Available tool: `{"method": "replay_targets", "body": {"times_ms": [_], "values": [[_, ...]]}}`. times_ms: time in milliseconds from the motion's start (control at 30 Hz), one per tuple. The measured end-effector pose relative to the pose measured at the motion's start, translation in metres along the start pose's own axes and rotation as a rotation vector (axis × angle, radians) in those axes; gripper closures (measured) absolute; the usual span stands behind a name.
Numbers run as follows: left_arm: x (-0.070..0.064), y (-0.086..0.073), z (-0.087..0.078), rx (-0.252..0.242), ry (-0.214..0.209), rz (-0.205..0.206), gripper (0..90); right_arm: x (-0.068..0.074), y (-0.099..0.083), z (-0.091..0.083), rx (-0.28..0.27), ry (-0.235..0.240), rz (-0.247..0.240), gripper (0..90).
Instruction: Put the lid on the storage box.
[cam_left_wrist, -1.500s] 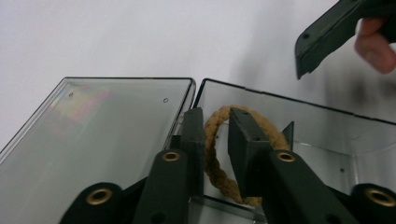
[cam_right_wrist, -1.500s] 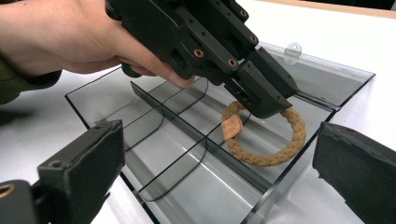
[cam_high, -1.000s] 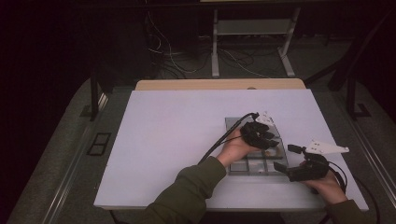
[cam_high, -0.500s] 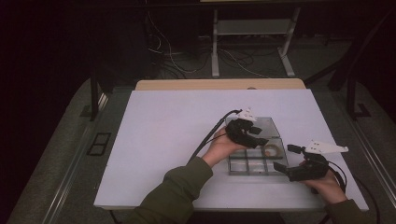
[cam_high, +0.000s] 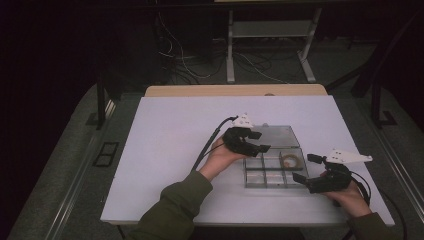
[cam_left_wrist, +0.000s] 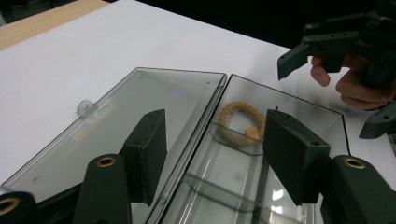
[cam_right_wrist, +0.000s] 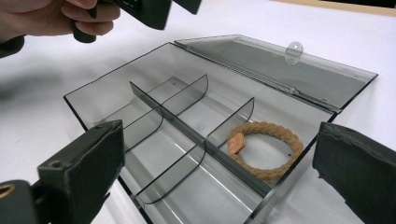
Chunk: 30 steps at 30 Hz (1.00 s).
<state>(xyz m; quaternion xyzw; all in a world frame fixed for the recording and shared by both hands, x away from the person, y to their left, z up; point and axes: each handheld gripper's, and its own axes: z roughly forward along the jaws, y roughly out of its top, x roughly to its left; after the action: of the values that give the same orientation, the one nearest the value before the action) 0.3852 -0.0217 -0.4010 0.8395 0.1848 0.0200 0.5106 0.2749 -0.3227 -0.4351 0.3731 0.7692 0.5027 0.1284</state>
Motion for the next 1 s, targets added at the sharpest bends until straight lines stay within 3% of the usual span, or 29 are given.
{"method": "replay_targets", "body": {"times_ms": [367,733,833,1000], "values": [[0.009,-0.017,-0.025,-0.043,0.047,-0.027,33.0,-0.008,0.006,0.003,0.026,0.009,0.0,2.0],[0.019,-0.023,-0.04,-0.066,0.118,-0.052,25.5,-0.024,0.028,0.005,0.035,0.017,0.014,6.1],[0.023,-0.023,-0.043,-0.068,0.132,-0.053,25.4,-0.028,0.034,0.008,0.041,0.021,0.004,13.3],[0.028,-0.025,-0.047,-0.081,0.165,-0.055,25.6,-0.035,0.043,0.016,0.051,0.019,0.008,16.6]]}}
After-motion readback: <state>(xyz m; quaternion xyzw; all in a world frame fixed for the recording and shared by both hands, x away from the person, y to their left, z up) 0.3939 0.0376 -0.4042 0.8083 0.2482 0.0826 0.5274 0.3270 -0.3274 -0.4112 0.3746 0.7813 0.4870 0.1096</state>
